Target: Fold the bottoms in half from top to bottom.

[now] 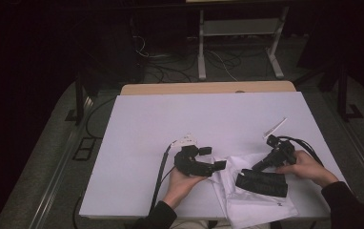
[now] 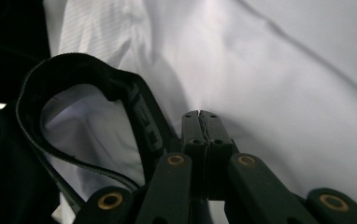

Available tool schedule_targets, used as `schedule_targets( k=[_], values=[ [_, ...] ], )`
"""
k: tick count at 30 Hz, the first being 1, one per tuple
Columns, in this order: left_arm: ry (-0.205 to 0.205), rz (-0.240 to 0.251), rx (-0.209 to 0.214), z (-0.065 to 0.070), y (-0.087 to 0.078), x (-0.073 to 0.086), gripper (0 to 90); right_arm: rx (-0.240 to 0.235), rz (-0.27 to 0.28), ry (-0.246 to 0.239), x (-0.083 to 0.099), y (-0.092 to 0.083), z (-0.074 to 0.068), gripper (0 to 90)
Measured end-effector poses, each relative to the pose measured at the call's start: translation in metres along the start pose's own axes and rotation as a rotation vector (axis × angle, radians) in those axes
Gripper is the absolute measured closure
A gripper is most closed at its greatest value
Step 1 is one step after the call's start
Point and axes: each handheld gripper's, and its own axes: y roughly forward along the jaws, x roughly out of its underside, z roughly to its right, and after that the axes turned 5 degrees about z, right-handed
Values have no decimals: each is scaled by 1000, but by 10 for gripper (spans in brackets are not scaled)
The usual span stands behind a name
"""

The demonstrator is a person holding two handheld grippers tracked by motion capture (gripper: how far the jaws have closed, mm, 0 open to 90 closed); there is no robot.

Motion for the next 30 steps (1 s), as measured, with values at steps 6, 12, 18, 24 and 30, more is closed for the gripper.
schedule_targets(
  k=[6, 12, 18, 24, 30],
  values=[
    [0, -2, 4, 0, 0, 0, 128, -54, -17, -14, 0, 3, -6, 866],
    [1, 1, 5, 0, 0, 1, 128, -96, -11, -52, 0, -1, -22, 861],
    [0, 5, 6, 0, 0, 1, 128, -127, -16, -97, 5, 0, -39, 847],
    [-2, 5, 9, 1, 0, 1, 128, -145, -30, -120, 11, 2, -51, 839],
    [-1, 4, 12, 2, 2, 2, 128, -168, -27, -146, 16, 2, -65, 839]
  ],
)
